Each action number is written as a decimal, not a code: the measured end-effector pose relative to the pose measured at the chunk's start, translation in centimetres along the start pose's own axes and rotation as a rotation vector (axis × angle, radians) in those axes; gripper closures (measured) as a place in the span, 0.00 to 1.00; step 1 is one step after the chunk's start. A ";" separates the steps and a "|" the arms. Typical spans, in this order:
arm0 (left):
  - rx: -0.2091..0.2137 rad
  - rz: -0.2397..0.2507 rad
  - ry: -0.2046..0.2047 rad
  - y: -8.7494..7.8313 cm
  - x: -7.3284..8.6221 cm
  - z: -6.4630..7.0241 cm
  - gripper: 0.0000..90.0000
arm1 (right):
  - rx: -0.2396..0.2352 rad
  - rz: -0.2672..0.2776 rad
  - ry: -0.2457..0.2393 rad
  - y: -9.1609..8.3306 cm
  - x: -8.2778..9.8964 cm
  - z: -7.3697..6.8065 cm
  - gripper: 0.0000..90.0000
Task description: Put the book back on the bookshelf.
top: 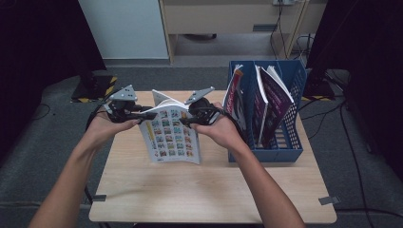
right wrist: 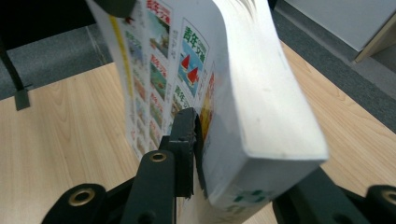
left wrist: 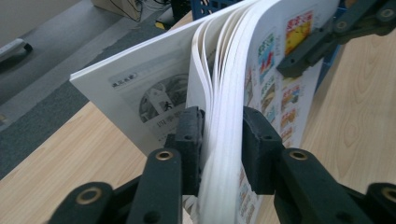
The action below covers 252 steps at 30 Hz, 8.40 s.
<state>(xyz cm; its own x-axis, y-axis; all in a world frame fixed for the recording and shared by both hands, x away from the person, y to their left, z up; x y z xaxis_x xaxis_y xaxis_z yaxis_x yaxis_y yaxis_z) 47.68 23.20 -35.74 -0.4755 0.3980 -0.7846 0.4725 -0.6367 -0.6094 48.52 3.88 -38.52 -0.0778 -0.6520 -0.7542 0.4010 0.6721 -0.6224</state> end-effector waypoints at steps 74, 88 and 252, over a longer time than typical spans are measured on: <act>0.035 0.035 0.092 -1.7 0.8 0.5 0.82 | -0.098 -0.059 -0.146 -1.8 -2.1 -1.6 0.75; 0.047 0.031 0.100 -1.6 0.6 0.7 0.85 | -0.140 -0.081 -0.138 -1.3 -2.5 -1.4 0.74; -0.152 -0.132 -0.060 7.5 9.7 -2.0 0.06 | -0.106 0.091 -0.010 -22.6 11.4 -0.8 0.82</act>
<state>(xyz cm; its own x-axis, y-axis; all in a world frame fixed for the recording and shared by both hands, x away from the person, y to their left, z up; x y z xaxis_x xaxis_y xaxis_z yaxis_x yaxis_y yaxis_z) 48.08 23.64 -48.16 -0.5815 0.4287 -0.6914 0.5075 -0.4731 -0.7201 37.83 -18.44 -33.23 -0.0362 -0.5900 -0.8066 0.3073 0.7614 -0.5708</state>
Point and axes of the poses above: each handheld gripper's, and its own axes: y roughly forward along the jaws, x roughly out of its underside, z roughly to its right, the point moved 6 cm from there along y, roughly forward along the jaws, and after that the axes turned 14 degrees about -y, right-handed, at the moved point
